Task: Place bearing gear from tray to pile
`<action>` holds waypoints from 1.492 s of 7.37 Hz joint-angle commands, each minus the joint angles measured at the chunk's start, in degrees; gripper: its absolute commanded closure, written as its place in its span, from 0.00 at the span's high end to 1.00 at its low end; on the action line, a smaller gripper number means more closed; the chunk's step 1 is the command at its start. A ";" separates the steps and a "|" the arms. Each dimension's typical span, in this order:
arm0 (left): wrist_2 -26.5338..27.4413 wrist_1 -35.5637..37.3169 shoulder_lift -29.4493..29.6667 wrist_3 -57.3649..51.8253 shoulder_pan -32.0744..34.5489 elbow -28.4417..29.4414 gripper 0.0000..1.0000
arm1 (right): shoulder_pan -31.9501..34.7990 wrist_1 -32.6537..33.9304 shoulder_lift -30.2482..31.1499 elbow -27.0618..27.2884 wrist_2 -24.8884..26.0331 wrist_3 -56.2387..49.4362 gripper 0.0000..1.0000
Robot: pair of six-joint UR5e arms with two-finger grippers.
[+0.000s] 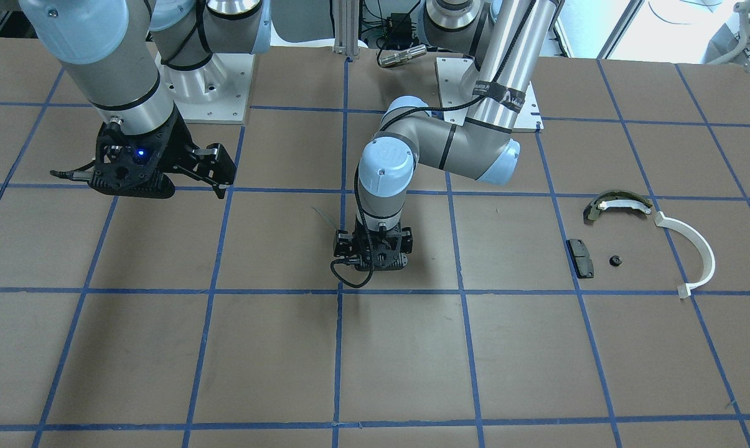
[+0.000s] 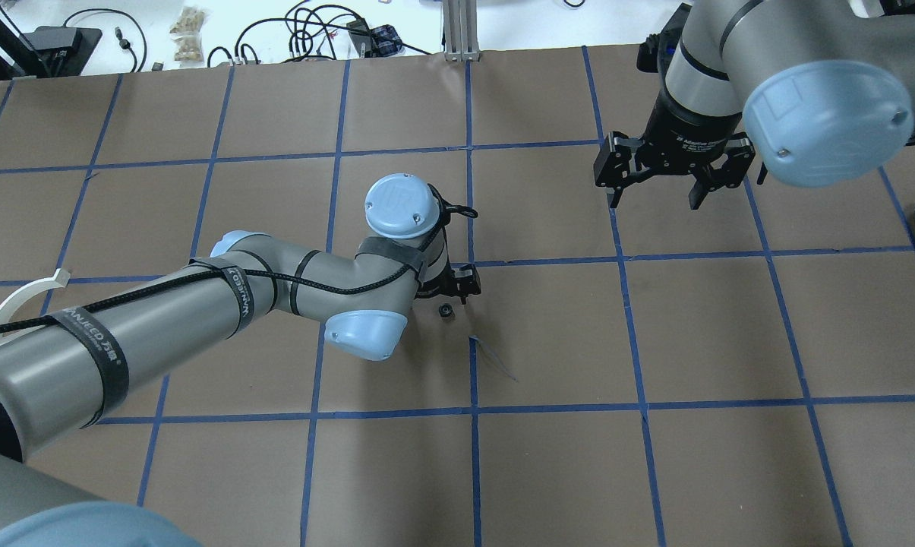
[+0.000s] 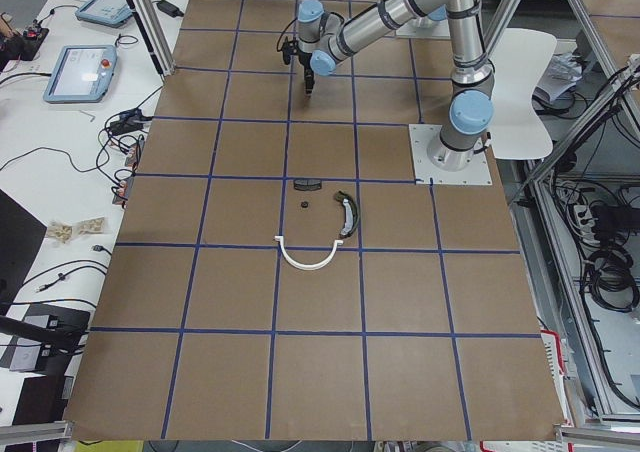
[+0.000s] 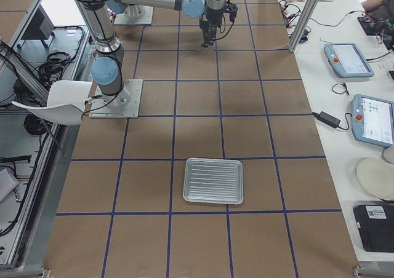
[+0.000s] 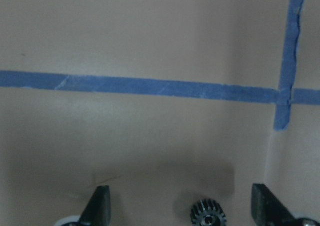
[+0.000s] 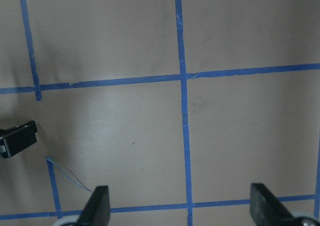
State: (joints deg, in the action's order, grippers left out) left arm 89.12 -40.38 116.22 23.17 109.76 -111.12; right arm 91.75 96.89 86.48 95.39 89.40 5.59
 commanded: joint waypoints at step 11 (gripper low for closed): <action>0.62 -3.98 -3.44 -7.32 -8.98 2.39 0.03 | -1.40 -0.82 3.16 0.49 -0.02 0.74 1.00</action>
State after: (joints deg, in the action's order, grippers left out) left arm 89.88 -41.60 113.98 19.27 106.25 -109.73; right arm 90.49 96.55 88.92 95.51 89.37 6.40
